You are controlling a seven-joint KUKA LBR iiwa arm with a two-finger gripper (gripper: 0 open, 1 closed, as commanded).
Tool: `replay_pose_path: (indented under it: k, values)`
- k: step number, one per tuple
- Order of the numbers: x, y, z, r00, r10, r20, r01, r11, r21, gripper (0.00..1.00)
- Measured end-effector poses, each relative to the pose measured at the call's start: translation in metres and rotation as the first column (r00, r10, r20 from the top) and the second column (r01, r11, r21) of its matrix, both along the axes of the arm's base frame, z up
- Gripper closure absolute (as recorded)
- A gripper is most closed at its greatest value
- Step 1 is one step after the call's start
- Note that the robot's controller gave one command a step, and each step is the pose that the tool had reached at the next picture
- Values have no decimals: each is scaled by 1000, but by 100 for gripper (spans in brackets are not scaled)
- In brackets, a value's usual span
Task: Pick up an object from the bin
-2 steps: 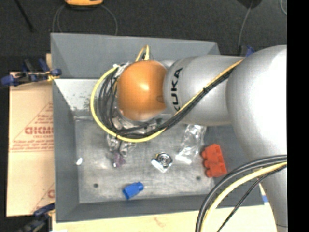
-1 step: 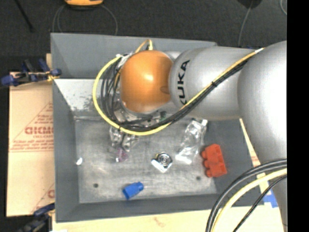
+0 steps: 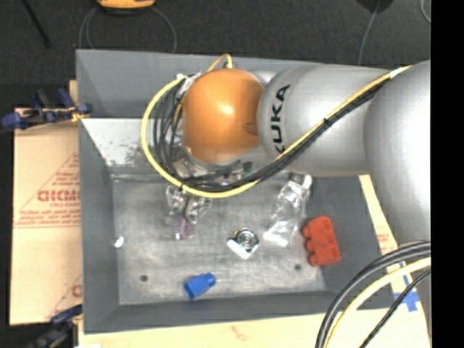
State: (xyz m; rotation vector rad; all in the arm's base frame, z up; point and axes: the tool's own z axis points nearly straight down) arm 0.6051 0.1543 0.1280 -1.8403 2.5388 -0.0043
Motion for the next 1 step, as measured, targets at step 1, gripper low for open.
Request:
replay_pose_path:
  k: [1]
  values:
    - [3,0,60,1000,-7,4,7,1000,1,100]
